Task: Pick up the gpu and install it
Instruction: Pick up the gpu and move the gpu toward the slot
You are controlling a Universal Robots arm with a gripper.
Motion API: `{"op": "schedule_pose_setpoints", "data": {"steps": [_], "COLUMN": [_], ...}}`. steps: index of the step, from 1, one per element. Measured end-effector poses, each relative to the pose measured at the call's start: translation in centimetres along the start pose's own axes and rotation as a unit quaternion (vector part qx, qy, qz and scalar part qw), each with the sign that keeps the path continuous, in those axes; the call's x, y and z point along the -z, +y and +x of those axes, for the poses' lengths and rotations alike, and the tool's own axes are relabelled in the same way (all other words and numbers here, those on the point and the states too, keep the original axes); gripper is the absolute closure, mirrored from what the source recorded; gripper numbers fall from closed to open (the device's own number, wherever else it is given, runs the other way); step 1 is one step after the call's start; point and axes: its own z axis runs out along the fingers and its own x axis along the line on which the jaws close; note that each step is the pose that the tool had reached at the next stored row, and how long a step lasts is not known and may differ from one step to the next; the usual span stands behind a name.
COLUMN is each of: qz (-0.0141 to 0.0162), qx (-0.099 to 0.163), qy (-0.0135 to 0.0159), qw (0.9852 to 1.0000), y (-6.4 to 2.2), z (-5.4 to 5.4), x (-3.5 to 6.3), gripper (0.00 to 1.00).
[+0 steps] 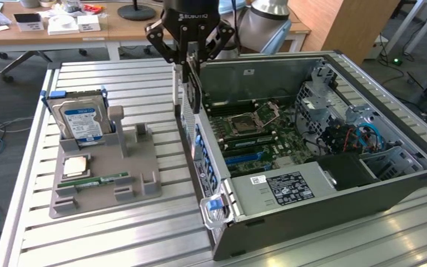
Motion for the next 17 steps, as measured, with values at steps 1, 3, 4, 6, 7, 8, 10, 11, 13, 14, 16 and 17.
{"op": "schedule_pose_setpoints", "data": {"steps": [1,3,4,6,7,8,10,11,13,14,16,17], "qz": [0.0,-0.0001,-0.0002,-0.0003,-0.0004,-0.0005,-0.0006,-0.0006,-0.0007,-0.0008,-0.0008,-0.0009], "qx": [0.0,0.0,0.0,0.0,0.0,0.0,0.0,0.0,0.0,0.0,0.0,0.0], "qy": [0.0,0.0001,0.0,0.0,0.0,0.0,0.0,0.0,0.0,0.0,0.0,0.0], "qw": [1.0,1.0,1.0,1.0,1.0,1.0,1.0,1.0,1.0,1.0,1.0,1.0], "y": [0.0,-0.01,-0.01,-0.02,-0.03,-0.03,-0.04,-0.04,-0.05,-0.05,-0.06,-0.06], "z": [-0.3,-0.9,-1.3,-2.0,-2.4,-2.7,-3.5,-3.9,-4.7,-5.0,-5.7,-6.1], "x": [0.0,-0.02,-0.04,-0.05,-0.07,-0.08,-0.09,-0.1,-0.12,-0.13,-0.15,-0.16], "gripper": [0.74,0.74,0.74,0.74,0.74,0.74,0.74,0.74,0.74,0.74,0.74,0.74]}}
